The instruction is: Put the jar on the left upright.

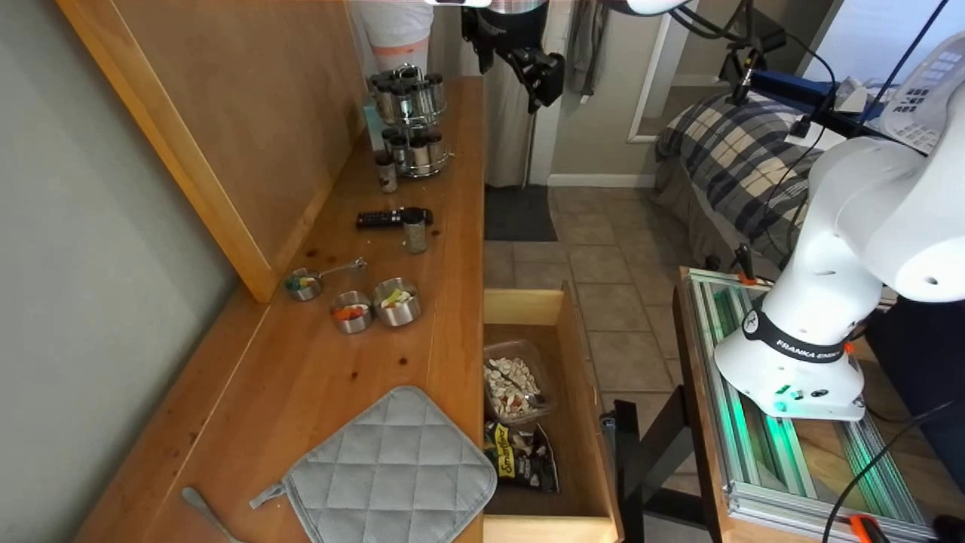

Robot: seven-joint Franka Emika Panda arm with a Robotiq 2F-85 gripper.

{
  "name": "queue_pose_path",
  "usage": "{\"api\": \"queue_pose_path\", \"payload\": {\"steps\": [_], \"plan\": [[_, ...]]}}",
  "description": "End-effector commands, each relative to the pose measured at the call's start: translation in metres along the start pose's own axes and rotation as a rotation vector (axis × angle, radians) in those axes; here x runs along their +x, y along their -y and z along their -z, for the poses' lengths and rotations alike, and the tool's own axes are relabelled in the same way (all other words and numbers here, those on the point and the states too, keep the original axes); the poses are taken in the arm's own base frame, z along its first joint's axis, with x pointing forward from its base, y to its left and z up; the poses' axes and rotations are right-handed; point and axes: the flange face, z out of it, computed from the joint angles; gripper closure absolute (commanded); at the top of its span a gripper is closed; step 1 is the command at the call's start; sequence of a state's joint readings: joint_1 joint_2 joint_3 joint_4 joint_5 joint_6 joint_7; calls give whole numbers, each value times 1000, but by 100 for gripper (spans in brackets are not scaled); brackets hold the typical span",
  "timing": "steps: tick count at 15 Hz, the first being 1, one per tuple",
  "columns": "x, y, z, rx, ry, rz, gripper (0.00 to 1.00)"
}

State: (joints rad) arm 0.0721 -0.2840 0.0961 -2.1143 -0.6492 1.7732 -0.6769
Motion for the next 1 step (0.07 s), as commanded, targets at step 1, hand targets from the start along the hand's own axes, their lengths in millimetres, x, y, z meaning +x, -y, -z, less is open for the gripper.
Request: {"api": "queue_pose_path", "payload": {"steps": [1], "plan": [[0,1,0,0,1,2,0]]}}
